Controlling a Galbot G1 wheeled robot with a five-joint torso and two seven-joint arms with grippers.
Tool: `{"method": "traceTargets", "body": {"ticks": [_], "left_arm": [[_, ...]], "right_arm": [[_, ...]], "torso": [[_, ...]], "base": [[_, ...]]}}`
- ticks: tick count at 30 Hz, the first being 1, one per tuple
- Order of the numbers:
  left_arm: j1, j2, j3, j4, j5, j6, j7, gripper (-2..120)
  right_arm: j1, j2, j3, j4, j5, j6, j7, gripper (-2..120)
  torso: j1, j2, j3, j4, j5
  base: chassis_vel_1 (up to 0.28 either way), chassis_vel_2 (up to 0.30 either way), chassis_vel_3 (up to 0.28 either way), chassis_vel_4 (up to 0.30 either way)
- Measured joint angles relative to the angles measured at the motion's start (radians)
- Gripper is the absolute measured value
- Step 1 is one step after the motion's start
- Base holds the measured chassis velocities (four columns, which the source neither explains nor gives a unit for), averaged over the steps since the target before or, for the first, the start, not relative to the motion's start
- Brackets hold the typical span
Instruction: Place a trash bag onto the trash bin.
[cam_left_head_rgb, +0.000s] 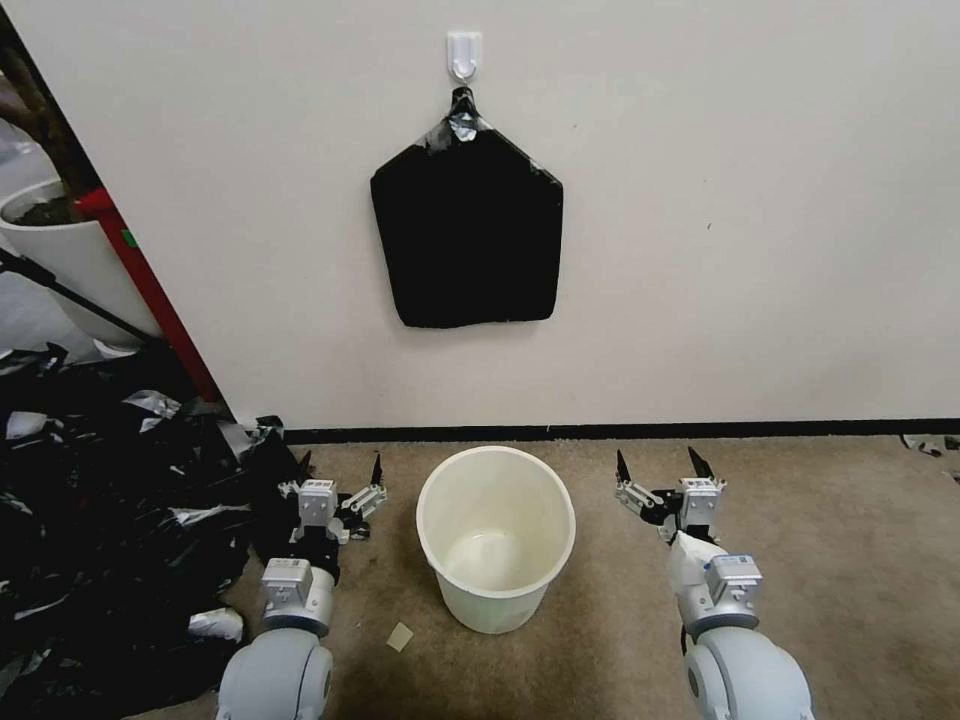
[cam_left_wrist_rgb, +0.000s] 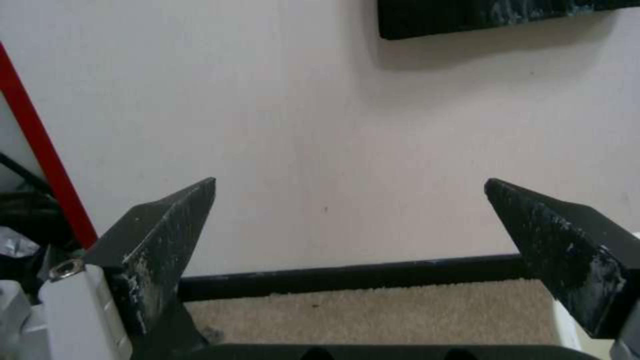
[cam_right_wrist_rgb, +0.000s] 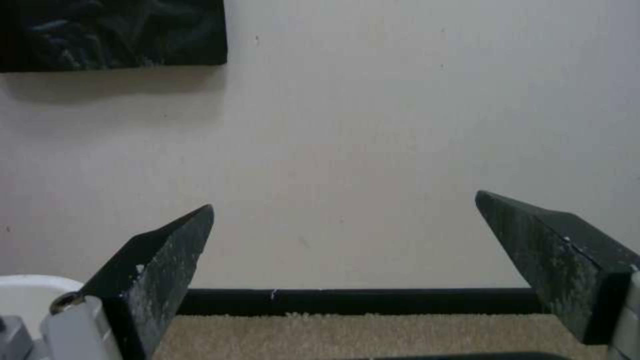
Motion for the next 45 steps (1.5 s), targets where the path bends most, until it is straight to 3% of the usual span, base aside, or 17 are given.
{"method": "traceTargets", "body": {"ticks": [8, 12, 14, 15, 16, 18, 20, 23, 27, 29, 32, 35, 38, 39, 45], "left_arm": [[0.0, 0.0, 0.001, 0.0, 0.0, 0.0, 0.0, 100], [0.0, 0.003, 0.012, -0.007, -0.026, 0.0, -0.022, 100], [0.001, 0.012, 0.049, -0.03, -0.102, 0.0, -0.091, 100], [0.003, 0.017, 0.072, -0.043, -0.15, 0.0, -0.134, 100], [0.003, 0.017, 0.072, -0.043, -0.15, 0.0, -0.134, 100], [0.0, 0.038, 0.1, -0.071, -0.197, -0.018, -0.197, 100], [-0.004, 0.048, 0.097, -0.078, -0.185, -0.028, -0.2, 100], [-0.004, 0.061, 0.084, -0.082, -0.143, -0.047, -0.189, 100], [0.004, 0.076, 0.047, -0.092, -0.022, -0.099, -0.154, 100], [0.003, 0.095, -0.007, -0.093, 0.07, -0.166, -0.105, 100], [-0.006, 0.108, -0.038, -0.087, 0.078, -0.201, -0.079, 100], [-0.013, 0.117, -0.039, -0.074, -0.014, -0.208, -0.062, 100], [-0.002, 0.124, 0.002, -0.064, -0.201, -0.176, -0.065, 100], [-0.002, 0.124, 0.002, -0.064, -0.201, -0.176, -0.065, 100], [0.007, 0.11, 0.029, -0.062, -0.297, -0.136, -0.068, 100]], "right_arm": [[0.001, -0.002, -0.001, 0.001, 0.002, -0.001, 0.003, 100], [0.015, -0.038, -0.015, 0.049, 0.042, -0.023, 0.042, 100], [0.037, -0.089, -0.029, 0.116, 0.082, -0.039, 0.084, 100], [0.039, -0.094, -0.033, 0.118, 0.072, -0.032, 0.086, 100], [0.039, -0.094, -0.033, 0.118, 0.072, -0.032, 0.086, 100], [0.05, -0.101, -0.031, 0.12, 0.045, -0.011, 0.085, 100], [0.052, -0.103, -0.031, 0.121, 0.038, -0.008, 0.083, 100], [0.053, -0.105, -0.03, 0.122, 0.034, 0.004, 0.076, 100], [0.056, -0.104, -0.035, 0.11, 0.038, 0.019, 0.071, 100], [0.065, -0.107, -0.043, 0.097, 0.071, 0.029, 0.058, 100], [0.083, -0.113, -0.053, 0.071, 0.124, 0.043, 0.041, 100], [0.111, -0.119, -0.064, 0.018, 0.192, 0.058, 0.016, 100], [0.172, -0.129, -0.095, -0.047, 0.322, 0.095, -0.012, 100], [0.172, -0.129, -0.095, -0.047, 0.322, 0.095, -0.012, 100], [0.367, -0.183, -0.229, -0.092, 0.628, 0.164, 0.004, 100]], "torso": [[0.0, 0.0, 0.0, 0.0, 0.0001], [0.0, 0.0, 0.0, -0.0005, 0.0003], [0.0, 0.0, 0.0, 0.0003, -0.0014], [0.0, 0.0, 0.0, -0.0001, 0.0003], [0.0, 0.0, 0.0, -0.0001, 0.0003], [0.0, 0.0, 0.0, -0.0001, -0.001], [0.0, 0.0, 0.0, -0.0001, 0.0009], [0.0, 0.0, 0.0, 0.0, -0.0006], [0.0, 0.0, 0.0, -0.0001, -0.0001], [0.0, 0.0, 0.0, 0.0, -0.0001], [0.0, 0.0, 0.0, 0.0, 0.0], [0.0, 0.0, 0.0, 0.0, -0.0001], [0.0, 0.0, 0.0, -0.0003, 0.0001], [0.0, 0.0, 0.0, -0.0003, 0.0001], [0.0, 0.0, 0.0, 0.0001, -0.0003]], "base": [[0.0, 0.0, 0.0, 0.0], [0.0, 0.0, 0.0, 0.0], [0.0, 0.0, 0.0, 0.0], [0.0, 0.0, 0.0, 0.0], [0.0, 0.0, 0.0, 0.0], [0.0, 0.0, 0.0, 0.0], [0.0, 0.0, 0.0, 0.0], [0.0, 0.0, 0.0, 0.0], [0.0, 0.0, 0.0, 0.0], [0.0, 0.0, 0.0, 0.0], [0.0, 0.0, 0.0, 0.0], [0.0, 0.0, 0.0, 0.0], [0.0, 0.0, 0.0, 0.0], [0.0, 0.0, 0.0, 0.0], [0.0, 0.0, 0.0, 0.0]]}}
